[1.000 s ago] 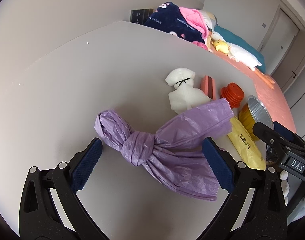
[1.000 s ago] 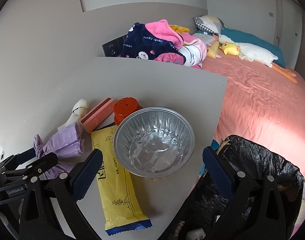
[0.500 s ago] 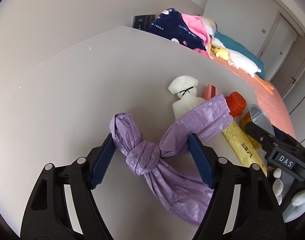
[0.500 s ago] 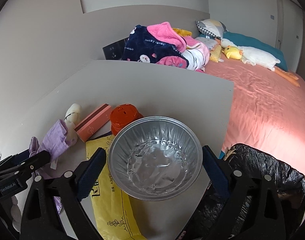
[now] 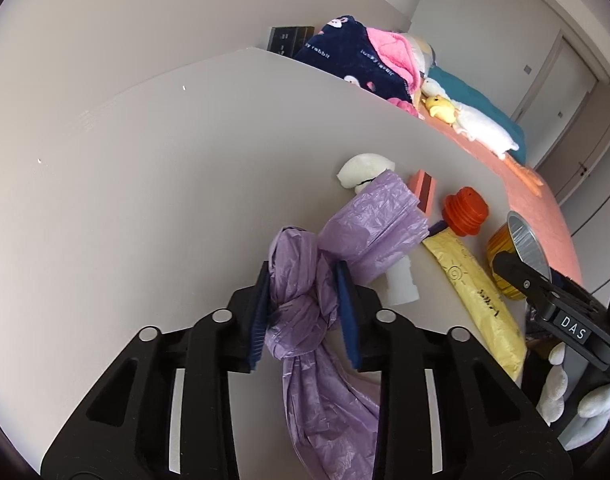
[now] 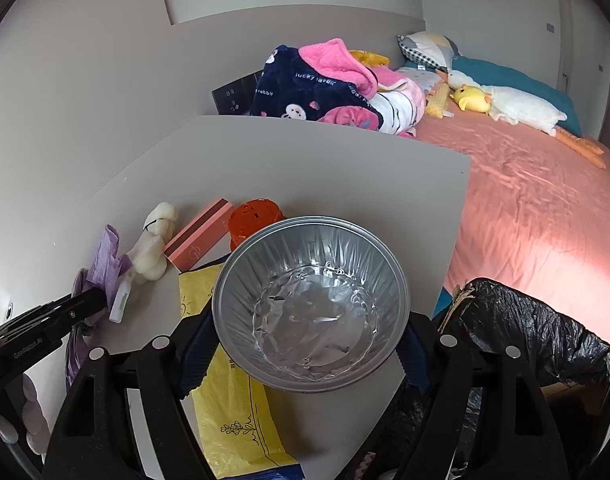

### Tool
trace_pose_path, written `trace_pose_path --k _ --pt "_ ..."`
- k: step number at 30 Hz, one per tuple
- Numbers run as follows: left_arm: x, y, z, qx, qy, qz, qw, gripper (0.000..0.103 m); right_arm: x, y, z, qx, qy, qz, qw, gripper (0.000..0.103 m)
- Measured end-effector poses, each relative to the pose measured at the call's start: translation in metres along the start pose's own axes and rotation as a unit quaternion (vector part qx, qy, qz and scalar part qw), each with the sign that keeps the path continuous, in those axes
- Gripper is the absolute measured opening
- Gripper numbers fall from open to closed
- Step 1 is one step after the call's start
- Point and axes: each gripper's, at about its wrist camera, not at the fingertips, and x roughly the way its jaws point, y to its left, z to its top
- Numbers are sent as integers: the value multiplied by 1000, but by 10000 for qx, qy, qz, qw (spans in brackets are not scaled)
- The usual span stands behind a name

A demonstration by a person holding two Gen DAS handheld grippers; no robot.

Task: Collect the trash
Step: 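Carry the purple bag and foil bowl over the trash bag and open both tools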

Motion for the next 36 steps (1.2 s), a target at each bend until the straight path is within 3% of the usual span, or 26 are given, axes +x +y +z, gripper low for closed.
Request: trace_pose_path --k 9,36 --pt "-22 -4 5 -105 -74 -116 9998 26 -32 -5 -2 107 -176 82 9998 78" --pt "-73 -87 -16 631 -302 -1012 9924 26 -125 -30 -26 410 -667 82 9969 78"
